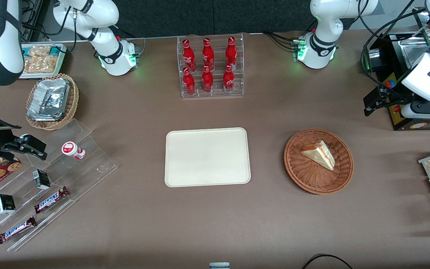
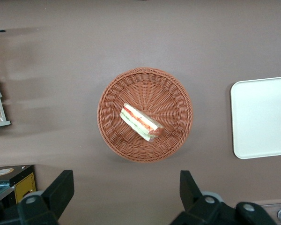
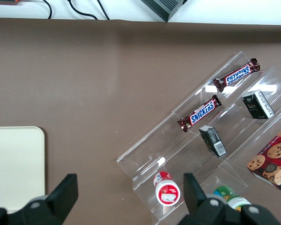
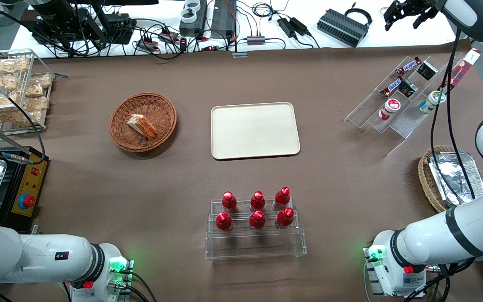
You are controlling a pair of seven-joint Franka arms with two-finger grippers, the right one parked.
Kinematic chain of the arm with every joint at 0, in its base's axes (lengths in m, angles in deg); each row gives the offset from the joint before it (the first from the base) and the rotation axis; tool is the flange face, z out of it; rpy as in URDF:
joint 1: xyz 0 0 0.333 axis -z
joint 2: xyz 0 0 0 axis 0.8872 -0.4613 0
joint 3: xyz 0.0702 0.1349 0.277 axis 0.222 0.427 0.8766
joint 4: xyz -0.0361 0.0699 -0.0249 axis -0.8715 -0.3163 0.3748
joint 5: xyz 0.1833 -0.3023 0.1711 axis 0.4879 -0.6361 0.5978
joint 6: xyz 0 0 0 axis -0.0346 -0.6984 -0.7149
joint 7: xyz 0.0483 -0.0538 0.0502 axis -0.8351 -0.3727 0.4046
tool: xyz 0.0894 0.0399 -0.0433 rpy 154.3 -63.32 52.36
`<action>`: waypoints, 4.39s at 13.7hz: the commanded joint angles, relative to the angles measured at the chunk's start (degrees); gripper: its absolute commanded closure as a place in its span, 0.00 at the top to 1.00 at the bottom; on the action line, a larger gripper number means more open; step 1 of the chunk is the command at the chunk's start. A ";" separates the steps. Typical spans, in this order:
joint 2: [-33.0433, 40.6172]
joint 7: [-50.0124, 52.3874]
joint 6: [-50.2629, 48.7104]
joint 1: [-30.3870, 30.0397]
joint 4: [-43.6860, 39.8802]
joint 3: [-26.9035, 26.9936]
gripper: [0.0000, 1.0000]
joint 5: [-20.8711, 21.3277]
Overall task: Place sandwich from basket to tray
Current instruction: 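Move the left gripper over the wicker basket toward the sandwich, then lower the left gripper and grasp the wrapped sandwich in the basket, then lift the sandwich and carry it with the left gripper over the tray, then lower the sandwich onto the tray and open the left gripper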
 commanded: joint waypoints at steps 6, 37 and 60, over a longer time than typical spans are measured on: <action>-4.53 21.27 -1.52 0.68 1.80 0.63 1.00 0.11; -15.46 66.45 49.14 7.25 32.84 -0.16 0.04 1.07; -55.52 49.10 34.17 41.98 -22.63 0.01 0.29 0.89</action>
